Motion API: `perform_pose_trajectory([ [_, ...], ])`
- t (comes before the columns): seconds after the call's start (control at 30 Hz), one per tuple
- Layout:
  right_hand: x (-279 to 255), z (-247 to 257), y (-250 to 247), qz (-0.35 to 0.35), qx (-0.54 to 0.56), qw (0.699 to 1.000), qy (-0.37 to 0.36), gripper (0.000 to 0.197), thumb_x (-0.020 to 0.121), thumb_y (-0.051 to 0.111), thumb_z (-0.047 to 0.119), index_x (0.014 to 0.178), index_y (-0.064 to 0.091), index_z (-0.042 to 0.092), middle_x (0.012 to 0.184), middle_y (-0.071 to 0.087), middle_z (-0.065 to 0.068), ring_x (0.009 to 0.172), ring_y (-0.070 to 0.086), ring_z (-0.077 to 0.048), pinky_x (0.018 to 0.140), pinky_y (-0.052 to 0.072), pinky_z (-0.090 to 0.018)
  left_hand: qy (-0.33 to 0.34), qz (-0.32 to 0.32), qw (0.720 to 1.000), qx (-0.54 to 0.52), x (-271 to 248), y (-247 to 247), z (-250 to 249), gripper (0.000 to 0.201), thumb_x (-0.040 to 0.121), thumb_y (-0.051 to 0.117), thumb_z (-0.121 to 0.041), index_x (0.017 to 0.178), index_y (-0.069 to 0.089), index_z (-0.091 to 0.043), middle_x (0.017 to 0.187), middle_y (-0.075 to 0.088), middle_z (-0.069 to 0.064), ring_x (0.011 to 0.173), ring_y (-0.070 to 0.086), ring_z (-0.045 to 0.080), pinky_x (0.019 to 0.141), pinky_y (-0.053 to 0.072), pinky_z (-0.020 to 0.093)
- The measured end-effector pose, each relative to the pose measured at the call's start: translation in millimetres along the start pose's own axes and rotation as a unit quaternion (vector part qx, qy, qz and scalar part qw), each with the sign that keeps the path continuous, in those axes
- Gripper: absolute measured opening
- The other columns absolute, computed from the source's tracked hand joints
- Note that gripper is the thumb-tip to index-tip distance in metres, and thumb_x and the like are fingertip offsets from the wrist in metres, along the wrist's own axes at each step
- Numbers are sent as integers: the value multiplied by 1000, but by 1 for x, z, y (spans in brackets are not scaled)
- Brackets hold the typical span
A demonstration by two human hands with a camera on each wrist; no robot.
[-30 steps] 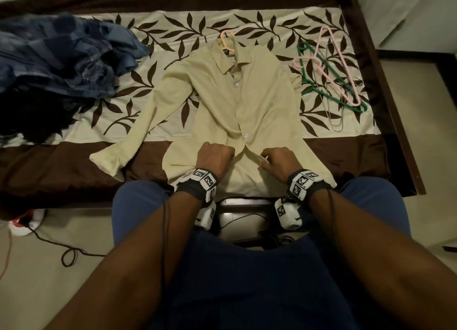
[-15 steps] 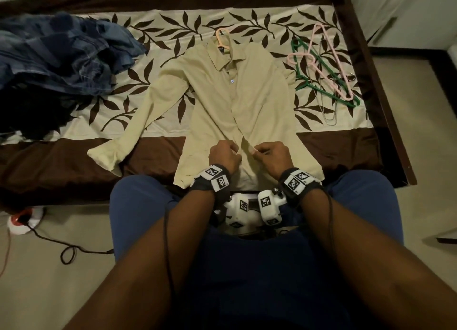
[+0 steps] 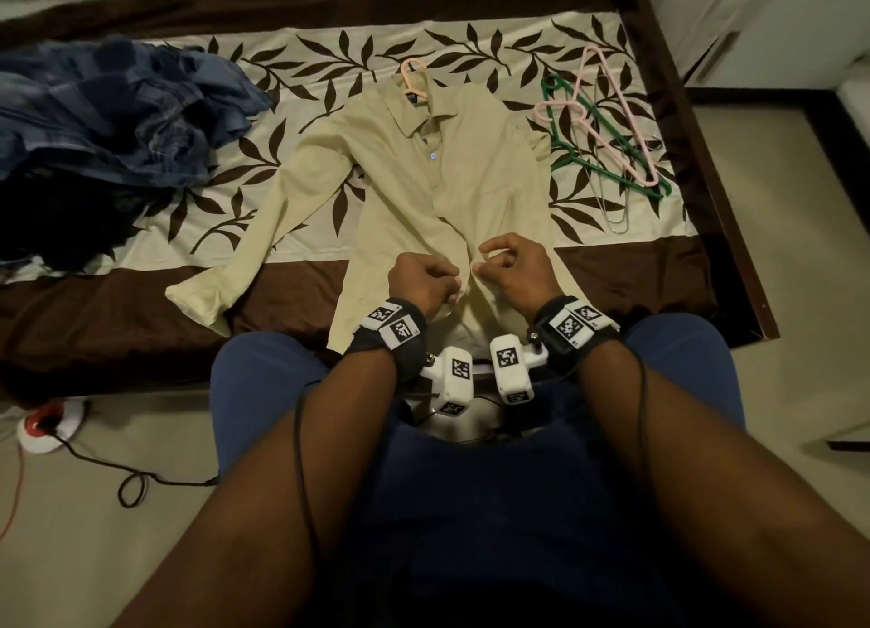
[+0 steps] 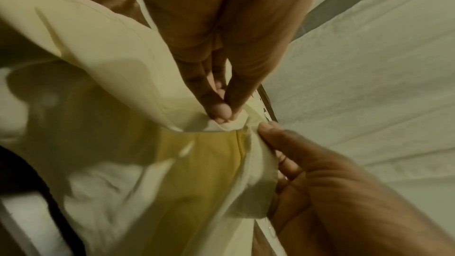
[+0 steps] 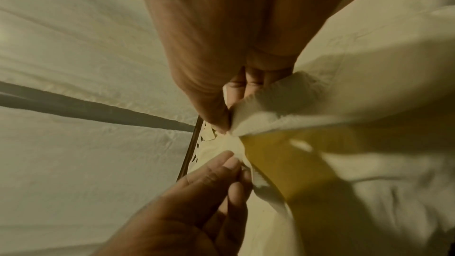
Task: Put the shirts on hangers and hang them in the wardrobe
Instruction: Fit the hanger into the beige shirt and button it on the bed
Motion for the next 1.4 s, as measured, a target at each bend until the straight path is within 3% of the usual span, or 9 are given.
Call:
perform_pose_trajectory([
  [0.2,-2,9,5,13,-60,996,-59,16,78,77,6,89,72,17,78,68,0,69,61,-7,69,51,-24,20,-16,999,42,2,2,3,21,74,75,-6,70,71,-27,77,74,5,77,72,23,79,61,37],
  [0.33,-3,12,11,8,-102,992,-81,23,74,79,8,95,71,14,78,69,1,68,63,-11,63,47,-14,-6,7,999,-44,-2,4,0,12,76,72,-2,84,70,-10,78,72,19,65,68,28,73,61,42],
  [0.43,-2,9,13,10,-105,992,-70,23,74,82,12,95,73,11,79,71,-3,69,65,-13,63,50,-14,-20,22,996,-86,-6,4,-4,11,86,65,9,96,65,5,75,66,24,55,59,24,63,54,35],
  [0.6,-4,7,14,22,-76,995,-66,15,76,81,6,90,76,8,78,73,-5,65,64,-6,62,49,-10,-26,31,995,-87,-5,4,-3,8,85,69,7,92,68,1,73,69,16,55,64,17,59,56,29],
  [0.8,-2,-3,13,16,15,1000,-9,20,75,80,-2,93,76,6,84,74,-12,76,69,-16,76,59,-27,-31,31,996,-77,-2,4,-4,10,83,70,7,82,70,-3,72,70,19,64,67,25,64,57,32],
  [0.93,-4,-4,12,34,69,997,26,24,79,76,-6,102,73,0,88,73,-18,71,69,-14,71,57,-21,-23,34,998,-53,-1,2,-6,14,79,71,8,79,72,-5,79,72,26,69,70,30,64,56,31],
  [1.13,-5,-4,11,32,49,998,6,25,73,84,1,96,76,4,80,73,-7,69,69,-7,70,56,-18,-28,40,998,-44,-1,-1,-10,13,76,78,4,74,73,-8,77,73,23,67,71,26,63,57,30],
  [1.23,-6,-1,11,39,36,998,-13,26,71,85,1,95,77,7,84,75,-8,78,73,-17,76,60,-26,-44,57,996,-55,-1,-4,-14,9,79,73,8,79,73,-1,79,72,23,66,69,24,69,60,33],
  [1.4,-6,0,12,41,6,998,-51,22,73,85,3,94,78,6,83,75,-5,72,70,-9,72,56,-19,-101,71,988,-91,2,-7,-22,15,91,63,-5,98,68,8,82,71,21,70,68,27,71,60,33],
])
Point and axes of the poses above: each hand's wrist, its own x-axis towards the middle knuckle, its own y-axis out of the palm, z = x × y, the point moved 3 cm from there along x, towards the middle knuckle
